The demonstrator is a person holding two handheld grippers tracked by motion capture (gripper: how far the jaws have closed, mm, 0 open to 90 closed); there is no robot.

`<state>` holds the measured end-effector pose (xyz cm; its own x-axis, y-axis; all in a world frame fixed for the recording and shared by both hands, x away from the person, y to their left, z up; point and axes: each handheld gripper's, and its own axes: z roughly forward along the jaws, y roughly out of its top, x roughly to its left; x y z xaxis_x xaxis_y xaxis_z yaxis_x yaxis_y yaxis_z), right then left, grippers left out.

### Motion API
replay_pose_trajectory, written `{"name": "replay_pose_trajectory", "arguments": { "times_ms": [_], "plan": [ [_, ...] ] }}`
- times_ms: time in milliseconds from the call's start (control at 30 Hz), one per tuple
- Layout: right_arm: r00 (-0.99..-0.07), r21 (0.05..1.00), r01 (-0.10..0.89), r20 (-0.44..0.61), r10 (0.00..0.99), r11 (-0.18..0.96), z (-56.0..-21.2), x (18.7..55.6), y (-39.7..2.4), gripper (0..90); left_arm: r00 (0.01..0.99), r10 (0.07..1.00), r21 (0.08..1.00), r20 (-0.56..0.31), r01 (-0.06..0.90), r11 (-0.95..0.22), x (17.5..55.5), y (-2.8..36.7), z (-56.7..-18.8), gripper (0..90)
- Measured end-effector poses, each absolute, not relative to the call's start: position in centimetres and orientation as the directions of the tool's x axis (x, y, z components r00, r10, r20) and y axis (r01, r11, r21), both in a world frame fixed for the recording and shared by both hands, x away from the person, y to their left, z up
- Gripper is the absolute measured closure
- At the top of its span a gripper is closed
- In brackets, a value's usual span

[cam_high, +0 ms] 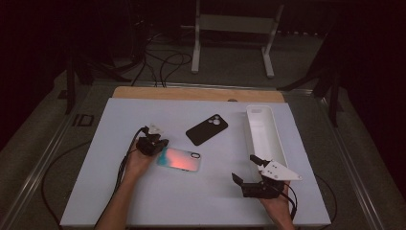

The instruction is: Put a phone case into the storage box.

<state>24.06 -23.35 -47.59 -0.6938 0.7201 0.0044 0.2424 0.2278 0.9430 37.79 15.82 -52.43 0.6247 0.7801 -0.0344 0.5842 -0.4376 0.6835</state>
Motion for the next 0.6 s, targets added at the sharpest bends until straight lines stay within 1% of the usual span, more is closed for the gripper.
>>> {"name": "replay_pose_trajectory", "arguments": {
  "times_ms": [300,400,467,567,600],
  "plan": [
    [-0.693,0.946,0.236,0.004,0.721,0.221,-47.4,24.0,-23.5,8.9,0.623,0.782,0.692,-0.023,0.574,-0.437,33.2,16.4,-52.4,90.0],
    [-0.694,0.945,0.237,0.003,0.720,0.225,-47.3,24.1,-23.5,8.9,0.633,0.773,0.697,-0.038,0.571,-0.433,31.9,16.6,-52.5,89.9],
    [-0.695,0.945,0.238,0.003,0.719,0.226,-47.4,24.1,-23.5,8.9,0.641,0.767,0.692,-0.040,0.571,-0.441,31.3,16.5,-52.4,89.9],
    [-0.695,0.945,0.235,-0.002,0.719,0.229,-47.3,24.1,-23.4,8.9,0.645,0.764,0.691,-0.019,0.561,-0.456,31.0,16.3,-52.4,90.0],
    [-0.696,0.945,0.235,-0.001,0.718,0.229,-47.3,24.1,-23.4,8.9,0.644,0.764,0.691,-0.027,0.565,-0.451,31.1,16.3,-52.4,89.9]
  ]
}}
